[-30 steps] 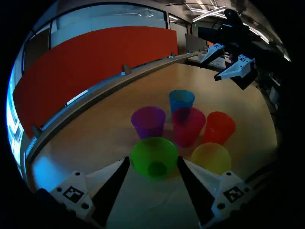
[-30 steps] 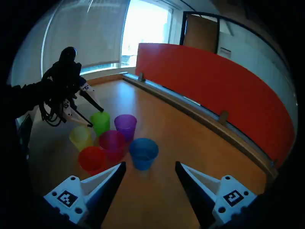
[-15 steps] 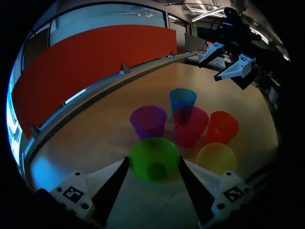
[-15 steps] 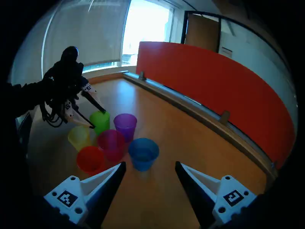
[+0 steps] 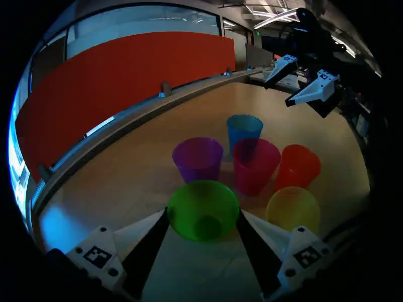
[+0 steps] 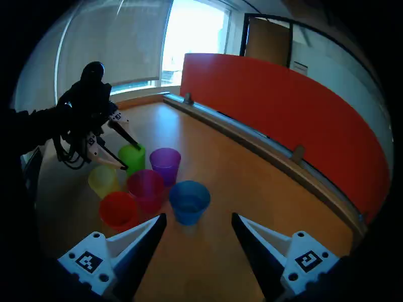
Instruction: Pour water
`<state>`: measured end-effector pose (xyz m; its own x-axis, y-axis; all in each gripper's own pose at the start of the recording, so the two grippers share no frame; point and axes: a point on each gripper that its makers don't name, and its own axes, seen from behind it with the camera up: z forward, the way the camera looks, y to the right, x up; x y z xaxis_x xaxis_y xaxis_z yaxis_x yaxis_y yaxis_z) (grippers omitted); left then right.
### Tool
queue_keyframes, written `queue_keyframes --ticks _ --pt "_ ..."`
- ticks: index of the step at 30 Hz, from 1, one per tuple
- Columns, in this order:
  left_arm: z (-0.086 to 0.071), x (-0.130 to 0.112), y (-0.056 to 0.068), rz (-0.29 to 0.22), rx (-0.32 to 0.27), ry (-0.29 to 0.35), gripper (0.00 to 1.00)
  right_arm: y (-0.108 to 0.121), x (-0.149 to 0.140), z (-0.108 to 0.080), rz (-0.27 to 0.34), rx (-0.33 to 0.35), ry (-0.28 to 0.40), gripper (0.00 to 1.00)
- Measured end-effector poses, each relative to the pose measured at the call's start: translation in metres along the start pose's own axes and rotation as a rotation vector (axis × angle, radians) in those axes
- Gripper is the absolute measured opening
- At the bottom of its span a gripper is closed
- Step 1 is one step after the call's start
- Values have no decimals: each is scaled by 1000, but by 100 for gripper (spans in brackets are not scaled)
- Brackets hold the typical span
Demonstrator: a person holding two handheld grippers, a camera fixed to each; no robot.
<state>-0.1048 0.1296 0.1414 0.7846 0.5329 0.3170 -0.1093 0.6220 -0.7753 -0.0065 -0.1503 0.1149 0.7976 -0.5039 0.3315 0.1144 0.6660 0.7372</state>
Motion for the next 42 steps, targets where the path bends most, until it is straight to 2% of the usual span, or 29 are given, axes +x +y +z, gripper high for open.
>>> queue_keyframes --ticks 5,15,25,42 --pt "2 -1 -2 5 8 -3 89 0 -1 1 2 0 -1 100" --pt "4 0 -6 -29 16 14 87 1 -3 1 9 2 3 100" --pt "1 8 -3 -45 14 47 86 1 -6 6 19 6 5 100" --pt "-13 5 -10 -62 31 35 86 -10 -12 31 24 40 -9 100"
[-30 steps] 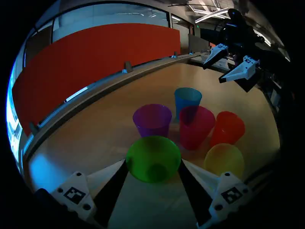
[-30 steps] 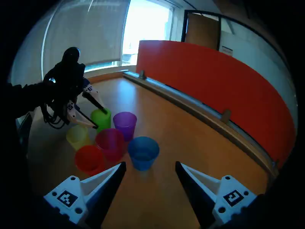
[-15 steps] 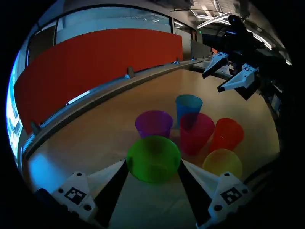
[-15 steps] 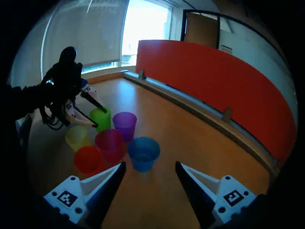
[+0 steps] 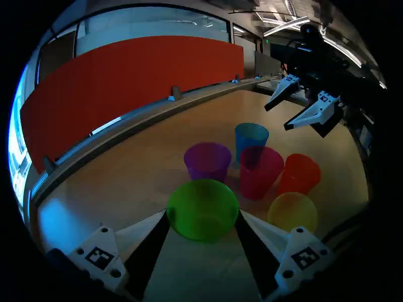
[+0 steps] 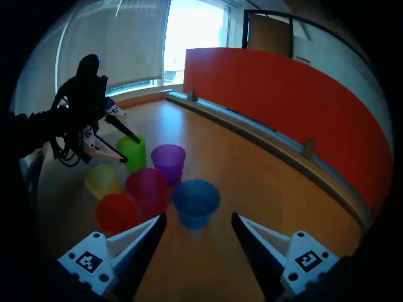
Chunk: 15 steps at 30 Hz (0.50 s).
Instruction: Pour water
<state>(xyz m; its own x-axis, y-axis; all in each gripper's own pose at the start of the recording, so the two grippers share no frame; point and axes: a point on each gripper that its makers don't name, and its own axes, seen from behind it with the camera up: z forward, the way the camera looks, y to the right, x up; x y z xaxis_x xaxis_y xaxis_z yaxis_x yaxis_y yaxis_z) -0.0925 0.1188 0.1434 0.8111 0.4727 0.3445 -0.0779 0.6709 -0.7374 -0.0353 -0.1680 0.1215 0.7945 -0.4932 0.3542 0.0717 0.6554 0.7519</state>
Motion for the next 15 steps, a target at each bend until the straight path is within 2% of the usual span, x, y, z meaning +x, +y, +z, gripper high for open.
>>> queue_keyframes --ticks 15 --pt "-11 3 0 17 14 -2 86 -1 -7 25 -6 11 -20 100"
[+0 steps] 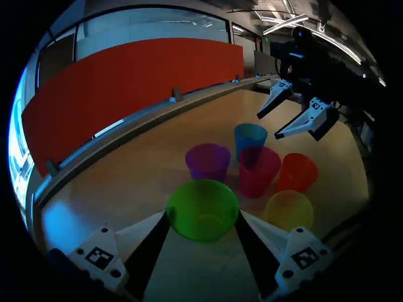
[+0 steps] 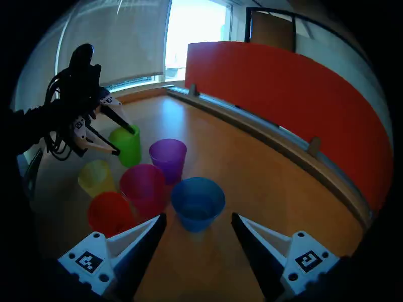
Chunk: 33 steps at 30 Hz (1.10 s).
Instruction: Pour water
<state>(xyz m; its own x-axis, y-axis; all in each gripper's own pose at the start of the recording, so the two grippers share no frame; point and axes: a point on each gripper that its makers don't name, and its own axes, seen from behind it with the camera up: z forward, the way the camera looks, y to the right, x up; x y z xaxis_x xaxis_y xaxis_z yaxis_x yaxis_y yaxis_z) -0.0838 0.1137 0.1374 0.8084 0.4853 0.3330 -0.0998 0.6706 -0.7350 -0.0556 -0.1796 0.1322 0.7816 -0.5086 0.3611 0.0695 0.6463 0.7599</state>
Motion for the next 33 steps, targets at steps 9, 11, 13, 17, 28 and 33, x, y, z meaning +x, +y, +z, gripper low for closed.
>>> queue_keyframes --ticks 9,11,13,17,28,33 --pt "-4 0 1 15 7 3 86 -3 -2 15 -4 3 -13 100" --pt "-4 -1 1 17 10 3 86 -2 -2 18 -4 0 -15 100" --pt "-5 -1 0 17 13 4 86 -2 -2 21 -2 -1 -15 100" --pt "-5 -1 0 15 14 7 86 -1 -3 28 8 0 -16 100" --pt "-7 -1 1 22 16 9 86 -2 -2 46 10 11 -16 100" --pt "-8 -2 2 26 16 10 86 -3 -1 52 16 14 -12 100"
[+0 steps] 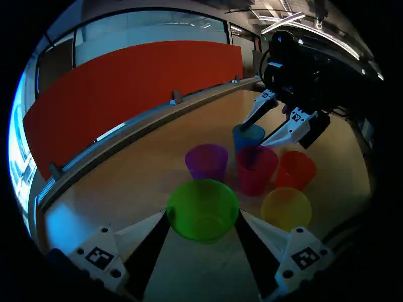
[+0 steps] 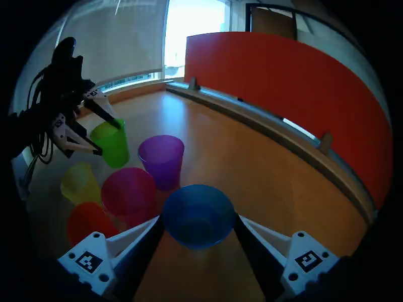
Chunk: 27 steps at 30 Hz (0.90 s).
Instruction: Pour water
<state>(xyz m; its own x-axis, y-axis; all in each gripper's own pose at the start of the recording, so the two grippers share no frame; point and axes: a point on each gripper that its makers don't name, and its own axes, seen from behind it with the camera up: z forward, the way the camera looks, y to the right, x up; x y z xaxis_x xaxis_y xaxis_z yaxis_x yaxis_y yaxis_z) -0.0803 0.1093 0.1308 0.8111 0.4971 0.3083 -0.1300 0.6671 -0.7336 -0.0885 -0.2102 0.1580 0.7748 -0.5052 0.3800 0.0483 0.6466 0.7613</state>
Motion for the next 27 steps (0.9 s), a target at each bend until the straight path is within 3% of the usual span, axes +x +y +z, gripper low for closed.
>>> queue_keyframes --ticks 27 --pt "-3 -1 1 -12 9 8 86 1 -1 3 20 -4 12 91"
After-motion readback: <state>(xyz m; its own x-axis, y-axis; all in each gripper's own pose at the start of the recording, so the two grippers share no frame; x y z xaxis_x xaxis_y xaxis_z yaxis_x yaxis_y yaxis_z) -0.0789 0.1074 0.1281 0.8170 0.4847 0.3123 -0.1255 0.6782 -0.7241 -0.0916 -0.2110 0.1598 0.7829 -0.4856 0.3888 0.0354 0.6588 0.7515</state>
